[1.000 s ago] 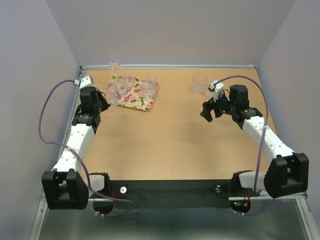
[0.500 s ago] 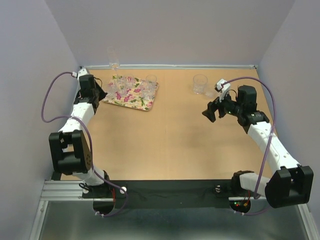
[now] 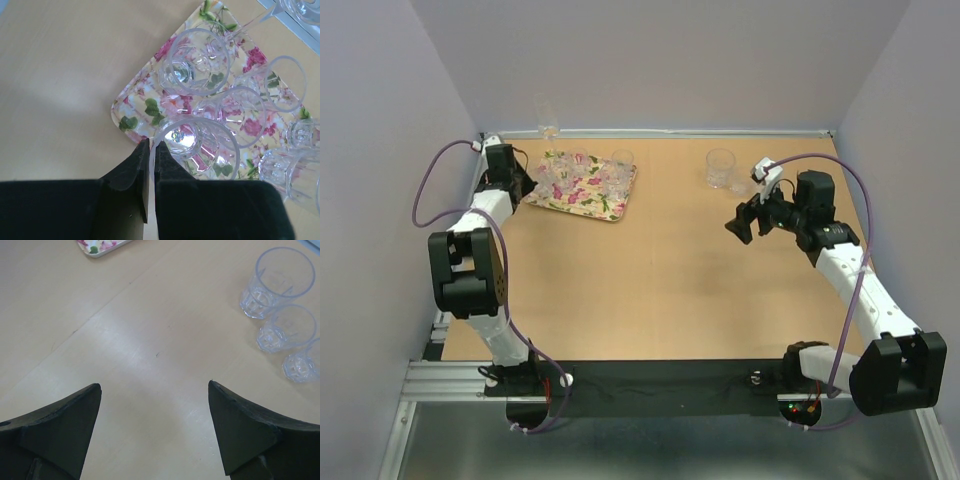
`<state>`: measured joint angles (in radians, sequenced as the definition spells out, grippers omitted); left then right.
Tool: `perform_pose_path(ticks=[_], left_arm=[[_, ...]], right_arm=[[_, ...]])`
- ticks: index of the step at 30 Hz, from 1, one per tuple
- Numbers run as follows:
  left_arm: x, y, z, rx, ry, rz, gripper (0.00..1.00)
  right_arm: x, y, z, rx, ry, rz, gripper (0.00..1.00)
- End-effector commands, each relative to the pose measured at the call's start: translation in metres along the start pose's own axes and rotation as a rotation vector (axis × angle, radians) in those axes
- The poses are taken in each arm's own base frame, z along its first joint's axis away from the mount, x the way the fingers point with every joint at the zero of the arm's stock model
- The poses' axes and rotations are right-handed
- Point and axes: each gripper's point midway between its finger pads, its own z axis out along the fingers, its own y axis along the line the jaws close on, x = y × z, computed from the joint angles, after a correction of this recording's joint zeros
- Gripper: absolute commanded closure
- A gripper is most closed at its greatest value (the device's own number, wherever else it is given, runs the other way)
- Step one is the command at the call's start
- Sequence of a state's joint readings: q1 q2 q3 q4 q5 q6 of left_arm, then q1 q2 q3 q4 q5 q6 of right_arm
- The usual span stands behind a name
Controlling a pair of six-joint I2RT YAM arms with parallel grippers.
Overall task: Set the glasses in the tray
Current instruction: Place the glass into the tray
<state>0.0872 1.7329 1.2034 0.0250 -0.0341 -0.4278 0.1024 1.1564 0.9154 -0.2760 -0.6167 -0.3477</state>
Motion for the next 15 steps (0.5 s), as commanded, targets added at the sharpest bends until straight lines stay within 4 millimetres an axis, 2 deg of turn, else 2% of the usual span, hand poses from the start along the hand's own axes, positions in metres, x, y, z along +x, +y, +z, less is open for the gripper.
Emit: perform_pose_path(ticks=[1, 9, 15], left_arm=[[-0.032, -0.01, 0.002, 0.02, -0.074, 0.005, 1.0], [-0.036, -0.005, 0.017, -0.028, -0.06, 0.026, 1.0], [-0.029, 0.0, 0.029, -0.048, -0.043, 0.034, 1.0]], right_arm=[[-0.009, -0.004, -0.003, 0.012, -0.043, -0.019, 0.08], [-0.008, -0.006, -0.004, 0.017, -0.042, -0.016, 0.08], [-0.009, -0.007, -0.005, 0.025, -0.043, -0.016, 0.08]])
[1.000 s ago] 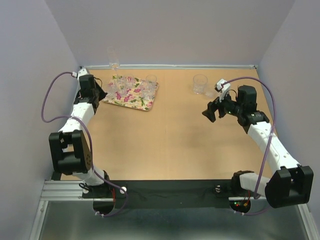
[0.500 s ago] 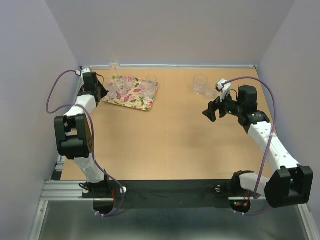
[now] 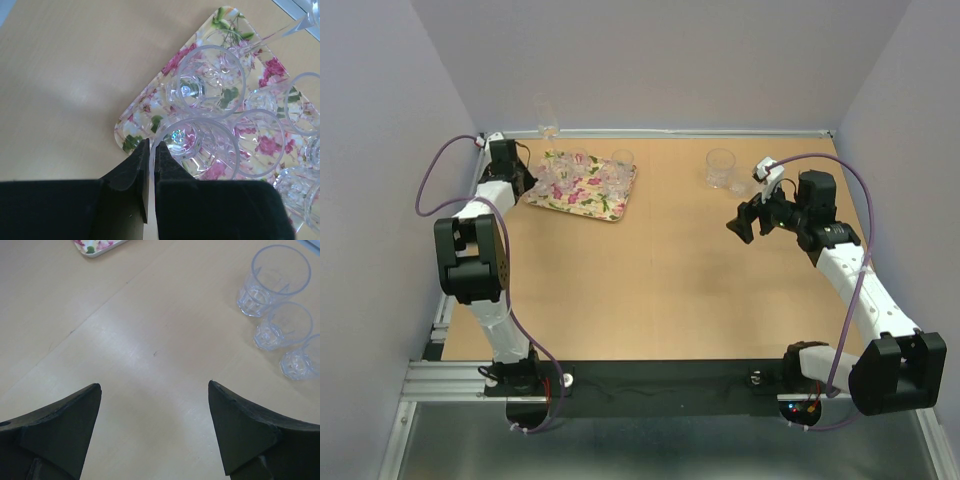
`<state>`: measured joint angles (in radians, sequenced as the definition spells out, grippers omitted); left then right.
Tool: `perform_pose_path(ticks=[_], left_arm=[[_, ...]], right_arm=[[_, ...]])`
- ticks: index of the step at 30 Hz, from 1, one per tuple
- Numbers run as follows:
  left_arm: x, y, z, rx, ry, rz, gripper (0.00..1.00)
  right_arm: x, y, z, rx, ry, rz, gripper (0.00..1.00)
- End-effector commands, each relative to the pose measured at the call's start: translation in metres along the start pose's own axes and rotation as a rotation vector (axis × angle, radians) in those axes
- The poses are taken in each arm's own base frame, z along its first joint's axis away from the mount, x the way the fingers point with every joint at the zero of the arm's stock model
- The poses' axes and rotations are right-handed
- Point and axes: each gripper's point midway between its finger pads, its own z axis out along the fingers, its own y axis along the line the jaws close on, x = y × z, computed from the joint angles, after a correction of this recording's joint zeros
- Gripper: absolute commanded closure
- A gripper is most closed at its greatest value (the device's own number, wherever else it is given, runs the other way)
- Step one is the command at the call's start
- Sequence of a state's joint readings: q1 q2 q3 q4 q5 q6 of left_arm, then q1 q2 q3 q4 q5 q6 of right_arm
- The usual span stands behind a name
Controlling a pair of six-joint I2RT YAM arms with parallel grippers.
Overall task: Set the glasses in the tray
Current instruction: Place the glass into the tray
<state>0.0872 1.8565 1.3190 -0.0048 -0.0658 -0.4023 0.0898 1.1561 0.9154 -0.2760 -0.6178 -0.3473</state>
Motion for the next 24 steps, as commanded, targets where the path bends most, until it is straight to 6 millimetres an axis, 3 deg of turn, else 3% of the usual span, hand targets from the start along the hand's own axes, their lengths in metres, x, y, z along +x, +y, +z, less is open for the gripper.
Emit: perform_pose_path(ticks=[1, 5, 14, 17, 24], left_arm=[[-0.026, -0.001, 0.0, -0.006, -0.059, 0.005, 1.0], [-0.016, 0.005, 0.006, -0.032, -0.028, 0.011, 1.0], [-0.018, 0.013, 0.012, -0.077, -0.025, 0.037, 0.94], [-0.019, 0.013, 0.012, -0.076, -0.022, 0.039, 0.89], [-0.028, 0.009, 0.008, -0.063, -0.031, 0.043, 0.66]], right_arm=[[-0.009, -0.004, -0.003, 0.015, -0.042, -0.023, 0.08], [-0.01, -0.004, -0.004, 0.018, -0.045, -0.023, 0.08], [-0.011, -0.005, -0.005, 0.023, -0.048, -0.027, 0.08], [-0.01, -0.006, -0.005, 0.026, -0.047, -0.023, 0.08], [-0.011, -0.007, -0.007, 0.028, -0.053, -0.023, 0.08]])
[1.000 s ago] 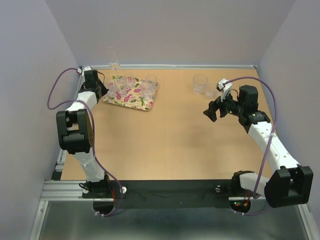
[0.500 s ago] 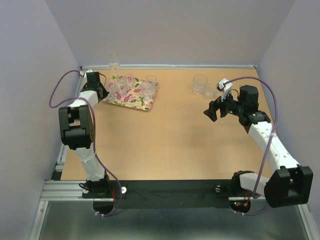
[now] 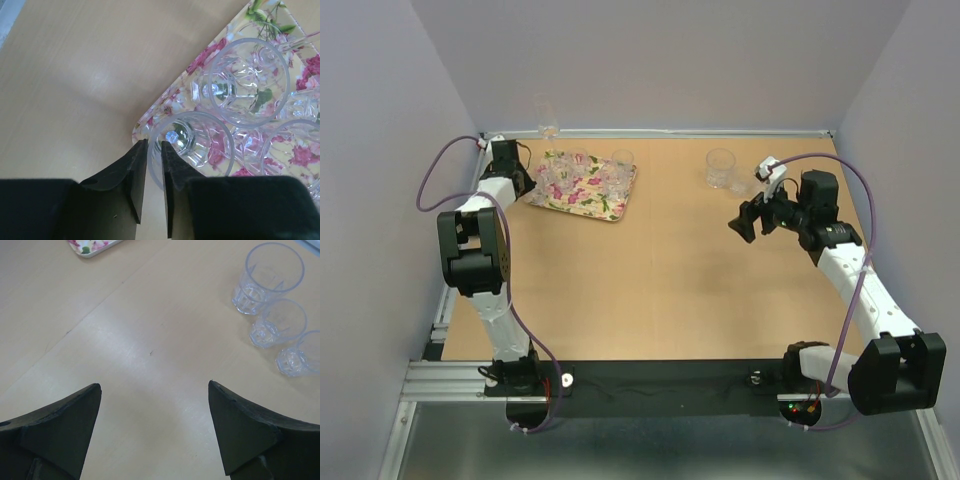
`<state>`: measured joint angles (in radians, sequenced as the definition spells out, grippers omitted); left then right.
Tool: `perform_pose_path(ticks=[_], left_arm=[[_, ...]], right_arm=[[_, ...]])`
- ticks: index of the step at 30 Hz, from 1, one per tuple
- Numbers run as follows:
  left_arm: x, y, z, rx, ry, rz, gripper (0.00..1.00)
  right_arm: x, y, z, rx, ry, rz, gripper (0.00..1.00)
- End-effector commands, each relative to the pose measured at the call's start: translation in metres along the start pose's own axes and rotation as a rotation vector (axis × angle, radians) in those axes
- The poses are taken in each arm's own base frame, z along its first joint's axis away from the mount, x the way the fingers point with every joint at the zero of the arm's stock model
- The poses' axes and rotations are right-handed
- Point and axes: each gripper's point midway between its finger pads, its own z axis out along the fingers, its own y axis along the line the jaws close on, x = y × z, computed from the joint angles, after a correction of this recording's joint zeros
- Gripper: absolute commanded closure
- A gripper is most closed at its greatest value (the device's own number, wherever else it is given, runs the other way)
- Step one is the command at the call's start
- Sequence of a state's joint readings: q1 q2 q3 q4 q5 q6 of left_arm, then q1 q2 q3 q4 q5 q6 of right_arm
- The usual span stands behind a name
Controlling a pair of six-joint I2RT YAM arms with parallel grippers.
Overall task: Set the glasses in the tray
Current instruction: Place the glass into the tray
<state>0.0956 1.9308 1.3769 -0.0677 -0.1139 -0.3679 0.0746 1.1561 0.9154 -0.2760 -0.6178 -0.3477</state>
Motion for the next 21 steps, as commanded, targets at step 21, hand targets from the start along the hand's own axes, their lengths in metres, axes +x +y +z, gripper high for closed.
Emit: perform_pose_path(ticks=[21], left_arm=[[-0.091, -0.041, -0.169, 0.334, -0.298, 0.046, 0.32]], right_arm=[[-0.012, -0.008, -0.011, 0.036, -0.061, -0.029, 0.08]])
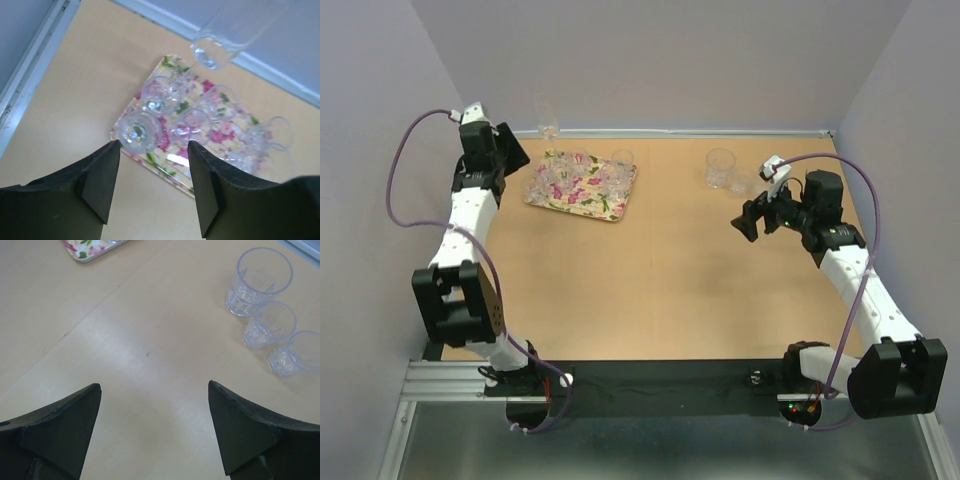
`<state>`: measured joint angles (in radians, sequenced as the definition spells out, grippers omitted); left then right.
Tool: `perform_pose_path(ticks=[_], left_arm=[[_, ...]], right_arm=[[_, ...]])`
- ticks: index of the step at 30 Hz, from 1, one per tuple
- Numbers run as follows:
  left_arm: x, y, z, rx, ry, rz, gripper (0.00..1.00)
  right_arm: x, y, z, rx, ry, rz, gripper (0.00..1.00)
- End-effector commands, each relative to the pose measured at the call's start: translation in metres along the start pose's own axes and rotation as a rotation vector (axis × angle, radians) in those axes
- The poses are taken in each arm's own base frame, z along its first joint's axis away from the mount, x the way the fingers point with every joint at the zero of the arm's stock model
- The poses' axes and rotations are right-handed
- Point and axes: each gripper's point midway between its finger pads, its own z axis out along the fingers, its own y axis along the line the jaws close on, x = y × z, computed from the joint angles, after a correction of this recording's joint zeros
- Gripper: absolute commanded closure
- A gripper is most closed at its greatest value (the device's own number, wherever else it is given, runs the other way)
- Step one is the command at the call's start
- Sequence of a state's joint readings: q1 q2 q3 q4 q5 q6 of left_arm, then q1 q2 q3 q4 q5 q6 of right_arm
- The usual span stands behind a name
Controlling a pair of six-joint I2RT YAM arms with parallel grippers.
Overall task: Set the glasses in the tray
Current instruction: Place the glass into the tray, then grab a glass with a robot arm
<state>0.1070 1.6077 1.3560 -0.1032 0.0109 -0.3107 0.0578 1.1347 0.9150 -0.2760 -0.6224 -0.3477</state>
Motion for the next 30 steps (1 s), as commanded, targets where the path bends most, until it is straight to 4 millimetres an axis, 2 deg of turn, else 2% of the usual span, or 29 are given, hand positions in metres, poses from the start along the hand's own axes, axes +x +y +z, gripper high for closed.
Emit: perform_pose_path(ticks=[1, 2, 3, 4, 5, 6, 7, 8, 9, 10, 11, 12, 13, 14, 16, 17, 23, 30], left_arm=[[-0.022, -0.021, -0.058, 0.143, -0.112, 0.022, 0.3], [-0.02, -0.022, -0.076, 0.166, -0.141, 0.027, 0.3], [-0.017, -0.023, -0.085, 0.184, -0.148, 0.035, 0.27], [-0.023, -0.026, -0.105, 0.203, -0.189, 0.034, 0.25], [-0.018, -0.024, -0.113, 0.21, -0.192, 0.033, 0.22], [-0.004, -0.02, -0.115, 0.217, -0.186, 0.036, 0.21], [-0.006, -0.027, -0.134, 0.263, -0.219, 0.046, 0.2], [-0.001, -0.027, -0.141, 0.279, -0.228, 0.048, 0.19], [0.012, -0.023, -0.142, 0.286, -0.222, 0.051, 0.17], [0.01, -0.026, -0.158, 0.315, -0.259, 0.07, 0.16], [0.011, -0.026, -0.164, 0.324, -0.276, 0.079, 0.14], [0.021, -0.022, -0.165, 0.321, -0.272, 0.087, 0.11], [0.023, -0.02, -0.169, 0.32, -0.286, 0.095, 0.09], [0.019, -0.021, -0.183, 0.33, -0.328, 0.102, 0.07], [0.025, -0.018, -0.189, 0.335, -0.355, 0.111, 0.03], [0.021, -0.019, -0.2, 0.35, -0.395, 0.116, 0.02], [0.032, -0.023, -0.218, 0.398, -0.471, 0.156, 0.01], [0.042, -0.033, -0.224, 0.444, -0.465, 0.183, 0.01]], right_arm=[[-0.008, -0.006, -0.005, 0.023, -0.044, -0.025, 0.08], [-0.007, -0.008, -0.005, 0.027, -0.043, -0.023, 0.08], [-0.007, -0.01, -0.006, 0.032, -0.042, -0.022, 0.08], [-0.006, -0.012, -0.006, 0.039, -0.042, -0.017, 0.08], [-0.004, -0.013, -0.006, 0.041, -0.039, -0.015, 0.08], [-0.003, -0.014, -0.006, 0.045, -0.036, -0.011, 0.08], [-0.003, -0.018, -0.007, 0.056, -0.035, -0.009, 0.08], [-0.002, -0.019, -0.007, 0.057, -0.032, -0.005, 0.08], [-0.003, -0.019, -0.007, 0.057, -0.034, -0.004, 0.08], [-0.001, -0.027, -0.01, 0.082, -0.03, 0.013, 0.08], [-0.001, -0.028, -0.01, 0.085, -0.03, 0.017, 0.08], [0.0, -0.03, -0.01, 0.089, -0.029, 0.024, 0.08], [-0.001, -0.031, -0.011, 0.09, -0.03, 0.032, 0.08], [-0.002, -0.032, -0.011, 0.093, -0.032, 0.038, 0.08], [0.002, -0.032, -0.008, 0.085, -0.024, 0.058, 0.07], [0.003, -0.032, -0.007, 0.084, -0.019, 0.065, 0.07], [0.005, -0.039, -0.003, 0.098, 0.0, 0.11, 0.04], [-0.003, -0.052, 0.005, 0.124, 0.009, 0.182, 0.02]])
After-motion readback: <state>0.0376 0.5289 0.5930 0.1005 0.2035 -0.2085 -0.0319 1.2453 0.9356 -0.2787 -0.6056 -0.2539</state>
